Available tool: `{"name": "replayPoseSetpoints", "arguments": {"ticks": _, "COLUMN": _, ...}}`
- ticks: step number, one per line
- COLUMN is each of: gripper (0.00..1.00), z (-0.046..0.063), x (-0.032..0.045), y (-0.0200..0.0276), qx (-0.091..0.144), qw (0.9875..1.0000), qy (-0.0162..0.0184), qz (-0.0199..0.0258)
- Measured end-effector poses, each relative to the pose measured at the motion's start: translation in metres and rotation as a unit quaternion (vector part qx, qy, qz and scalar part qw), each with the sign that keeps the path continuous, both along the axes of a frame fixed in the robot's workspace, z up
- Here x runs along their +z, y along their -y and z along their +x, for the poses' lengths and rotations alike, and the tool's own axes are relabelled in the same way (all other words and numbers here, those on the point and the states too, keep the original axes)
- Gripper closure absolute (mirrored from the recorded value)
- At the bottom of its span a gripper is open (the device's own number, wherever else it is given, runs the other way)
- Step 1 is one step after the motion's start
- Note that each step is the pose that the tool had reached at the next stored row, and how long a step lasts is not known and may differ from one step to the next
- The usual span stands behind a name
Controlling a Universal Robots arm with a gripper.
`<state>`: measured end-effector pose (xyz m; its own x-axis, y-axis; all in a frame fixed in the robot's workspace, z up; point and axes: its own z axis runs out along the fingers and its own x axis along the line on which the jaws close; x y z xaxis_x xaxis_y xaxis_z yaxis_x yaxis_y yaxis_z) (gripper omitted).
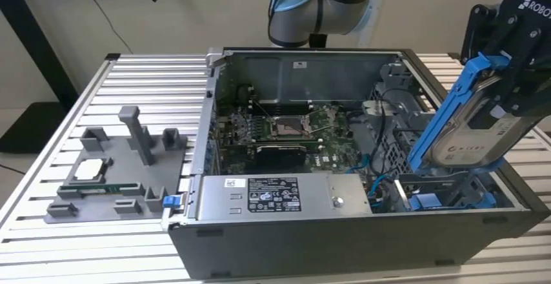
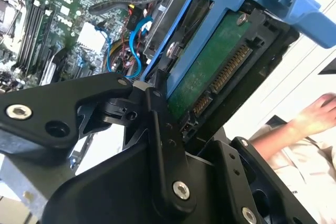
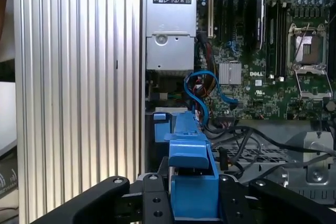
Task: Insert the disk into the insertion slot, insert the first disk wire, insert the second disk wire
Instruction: 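Insert the disk into the insertion slot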
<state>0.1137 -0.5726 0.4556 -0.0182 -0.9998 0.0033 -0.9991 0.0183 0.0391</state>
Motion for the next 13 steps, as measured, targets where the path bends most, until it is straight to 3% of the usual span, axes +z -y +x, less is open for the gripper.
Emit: {"name": "replayPoseSetpoints", "arguments": {"ticks": 13, "gripper": 1.00, "z": 0.0008, "x": -0.0102, "y": 0.0000, "qx": 0.000, "qw": 1.0000, "qy": 0.0000, "qz": 0.0000}}
